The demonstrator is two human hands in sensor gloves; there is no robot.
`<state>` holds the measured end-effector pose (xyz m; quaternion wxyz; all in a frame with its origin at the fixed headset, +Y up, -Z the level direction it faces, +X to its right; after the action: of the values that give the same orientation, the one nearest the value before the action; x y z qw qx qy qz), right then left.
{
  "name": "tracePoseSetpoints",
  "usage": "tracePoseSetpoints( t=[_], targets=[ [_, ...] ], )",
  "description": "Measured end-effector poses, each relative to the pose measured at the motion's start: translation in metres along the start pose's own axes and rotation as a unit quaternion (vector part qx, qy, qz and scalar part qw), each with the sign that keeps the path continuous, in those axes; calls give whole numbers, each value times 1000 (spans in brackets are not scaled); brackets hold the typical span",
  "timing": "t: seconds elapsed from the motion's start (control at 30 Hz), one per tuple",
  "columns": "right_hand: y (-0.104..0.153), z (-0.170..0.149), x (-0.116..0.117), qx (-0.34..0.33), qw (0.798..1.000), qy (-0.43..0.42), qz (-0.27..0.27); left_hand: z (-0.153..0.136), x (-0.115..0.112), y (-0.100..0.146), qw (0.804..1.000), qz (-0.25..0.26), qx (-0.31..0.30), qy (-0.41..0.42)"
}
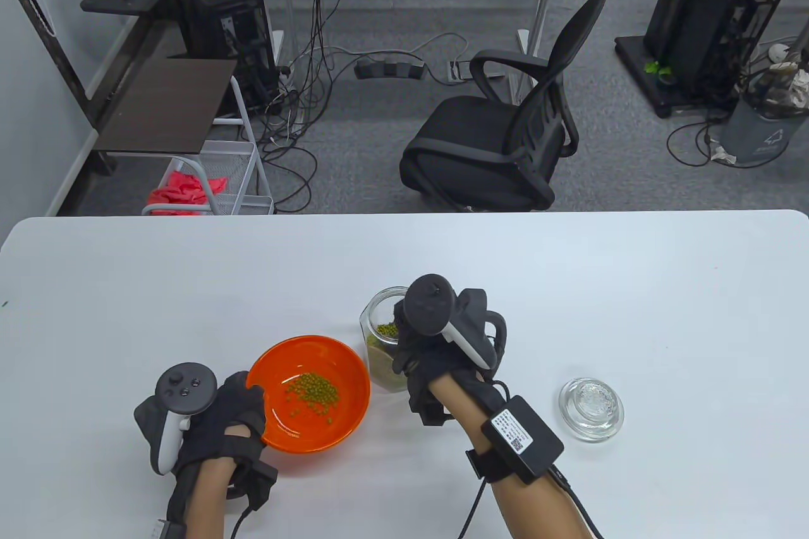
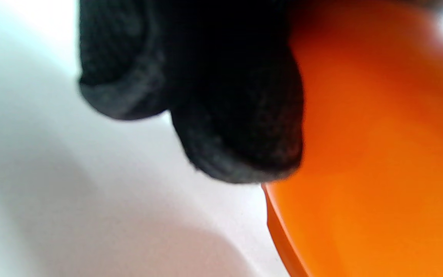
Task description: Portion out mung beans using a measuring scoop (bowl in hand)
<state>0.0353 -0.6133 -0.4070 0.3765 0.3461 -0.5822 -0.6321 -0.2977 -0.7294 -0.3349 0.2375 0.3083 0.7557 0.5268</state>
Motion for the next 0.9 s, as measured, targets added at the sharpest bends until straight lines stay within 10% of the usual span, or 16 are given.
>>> tracePoseSetpoints(
  t=[0.9],
  targets=[
    [7, -70, -11, 96, 964, -248, -1, 2, -1, 0, 1000, -1, -4, -1]
  ],
)
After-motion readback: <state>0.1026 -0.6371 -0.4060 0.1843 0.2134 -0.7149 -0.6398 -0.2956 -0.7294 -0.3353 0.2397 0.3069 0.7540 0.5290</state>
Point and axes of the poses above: the tracker on the back of each hand, its own z axis roughly to the thumb side, its own y axis roughly from the fingertips to the wrist, x = y × z, the point moved 3 cm from there along -y, roughly from the wrist to the fingertips, and after that the axes turned 1 degree about -y, right-handed, at the moved point
